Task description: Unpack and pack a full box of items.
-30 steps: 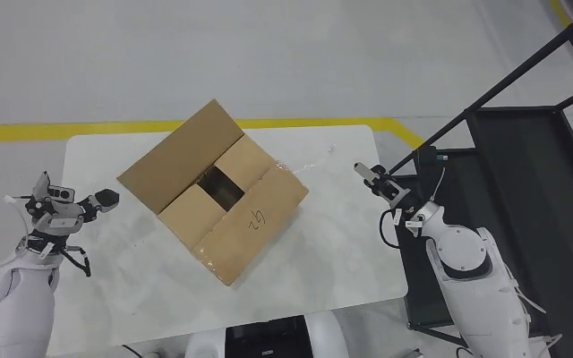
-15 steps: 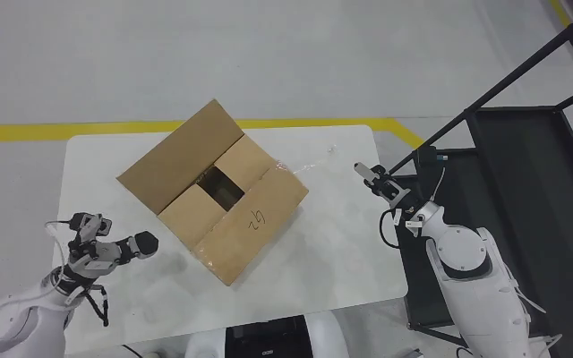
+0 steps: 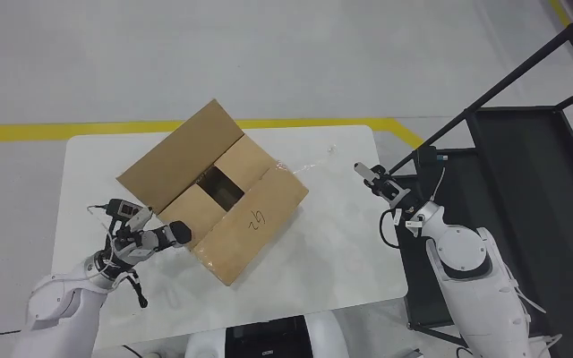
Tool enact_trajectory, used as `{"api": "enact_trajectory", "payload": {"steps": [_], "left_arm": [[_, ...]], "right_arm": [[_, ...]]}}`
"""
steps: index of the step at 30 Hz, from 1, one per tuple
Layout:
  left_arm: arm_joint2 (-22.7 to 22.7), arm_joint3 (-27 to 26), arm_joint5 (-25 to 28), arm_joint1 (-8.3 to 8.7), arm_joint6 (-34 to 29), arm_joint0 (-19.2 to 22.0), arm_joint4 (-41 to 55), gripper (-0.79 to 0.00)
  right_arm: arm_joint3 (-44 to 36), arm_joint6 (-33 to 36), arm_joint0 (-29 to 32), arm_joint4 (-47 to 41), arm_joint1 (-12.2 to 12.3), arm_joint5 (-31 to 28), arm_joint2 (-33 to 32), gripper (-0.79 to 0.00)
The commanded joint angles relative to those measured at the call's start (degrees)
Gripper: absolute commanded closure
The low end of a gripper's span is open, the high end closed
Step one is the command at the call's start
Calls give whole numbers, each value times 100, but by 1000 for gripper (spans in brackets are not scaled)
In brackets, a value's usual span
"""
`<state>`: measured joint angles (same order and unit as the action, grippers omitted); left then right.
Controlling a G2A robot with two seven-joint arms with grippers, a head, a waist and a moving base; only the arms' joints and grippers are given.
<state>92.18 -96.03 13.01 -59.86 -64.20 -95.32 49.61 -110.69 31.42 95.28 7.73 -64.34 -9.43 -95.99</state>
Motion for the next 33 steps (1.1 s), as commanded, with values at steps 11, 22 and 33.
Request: {"api": "enact_trajectory", "payload": {"steps": [11,22,33], "left_arm": [[1238,-431,-41,35,23,-1149,694,-785],[1577,-332,-24,16,-143,-1364,1163,-785],[1577,-332,-24,16,-143,-1364,1163,-785]], "right_arm": [[343,633,-674,-39,28,-44,326,-785],[1829,1537,-2581,605,18,-1291,1476,-785],[3187,3081,-3911,-70,-47,-1734,2471,-785]]}}
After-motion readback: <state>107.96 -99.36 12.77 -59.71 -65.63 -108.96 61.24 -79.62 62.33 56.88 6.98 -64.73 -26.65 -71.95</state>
